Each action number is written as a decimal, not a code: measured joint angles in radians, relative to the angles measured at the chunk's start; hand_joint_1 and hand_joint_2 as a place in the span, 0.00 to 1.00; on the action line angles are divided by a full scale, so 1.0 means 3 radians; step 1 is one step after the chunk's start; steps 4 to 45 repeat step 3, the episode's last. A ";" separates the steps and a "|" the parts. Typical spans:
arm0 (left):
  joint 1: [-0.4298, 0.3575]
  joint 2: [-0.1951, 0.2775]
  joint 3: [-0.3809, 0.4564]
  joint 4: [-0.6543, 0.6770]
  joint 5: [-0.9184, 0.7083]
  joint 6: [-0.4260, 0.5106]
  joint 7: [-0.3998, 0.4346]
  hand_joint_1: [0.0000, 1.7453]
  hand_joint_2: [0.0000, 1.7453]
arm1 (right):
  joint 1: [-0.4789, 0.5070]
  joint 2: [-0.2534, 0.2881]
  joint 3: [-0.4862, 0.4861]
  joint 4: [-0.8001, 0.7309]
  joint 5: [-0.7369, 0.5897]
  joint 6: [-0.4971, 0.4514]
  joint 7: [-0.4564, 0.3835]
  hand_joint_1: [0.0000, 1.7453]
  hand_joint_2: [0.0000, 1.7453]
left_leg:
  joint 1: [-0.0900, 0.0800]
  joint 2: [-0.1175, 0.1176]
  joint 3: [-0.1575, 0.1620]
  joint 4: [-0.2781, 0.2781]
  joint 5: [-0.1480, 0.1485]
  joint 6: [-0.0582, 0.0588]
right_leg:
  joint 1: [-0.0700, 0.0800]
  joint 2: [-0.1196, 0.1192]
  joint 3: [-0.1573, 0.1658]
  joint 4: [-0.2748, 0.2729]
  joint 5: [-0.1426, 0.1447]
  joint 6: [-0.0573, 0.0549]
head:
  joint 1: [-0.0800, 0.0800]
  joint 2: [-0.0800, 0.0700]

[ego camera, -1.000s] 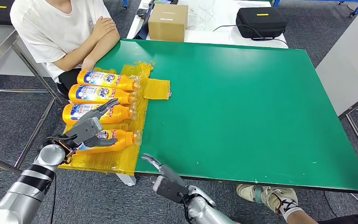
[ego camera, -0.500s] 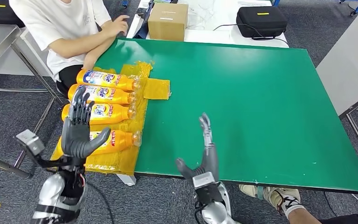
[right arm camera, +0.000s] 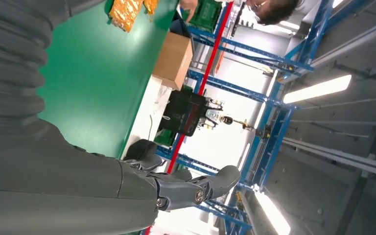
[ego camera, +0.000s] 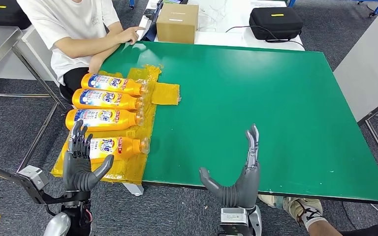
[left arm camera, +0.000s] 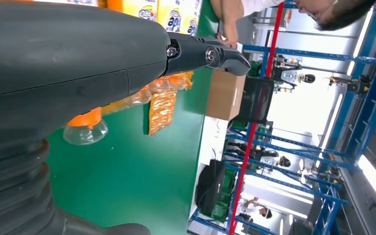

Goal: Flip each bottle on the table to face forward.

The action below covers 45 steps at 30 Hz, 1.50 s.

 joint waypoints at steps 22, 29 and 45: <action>0.0017 -0.0018 0.0007 0.0000 -0.0028 0.0015 0.0013 0.00 1.00 | 0.0028 0.0017 -0.0043 -0.0035 0.0034 0.0000 0.0000 0.00 1.00 | 0.0000 0.0000 0.0000 0.0000 0.0000 0.0000 | 0.0000 0.0000 0.0001 0.0000 0.0000 0.0000 | 0.0001 0.0000; 0.0017 -0.0018 0.0007 0.0000 -0.0028 0.0015 0.0013 0.00 1.00 | 0.0028 0.0017 -0.0043 -0.0035 0.0034 0.0000 0.0000 0.00 1.00 | 0.0000 0.0000 0.0000 0.0000 0.0000 0.0000 | 0.0000 0.0000 0.0001 0.0000 0.0000 0.0000 | 0.0001 0.0000; 0.0017 -0.0018 0.0007 0.0000 -0.0028 0.0015 0.0013 0.00 1.00 | 0.0028 0.0017 -0.0043 -0.0035 0.0034 0.0000 0.0000 0.00 1.00 | 0.0000 0.0000 0.0000 0.0000 0.0000 0.0000 | 0.0000 0.0000 0.0001 0.0000 0.0000 0.0000 | 0.0001 0.0000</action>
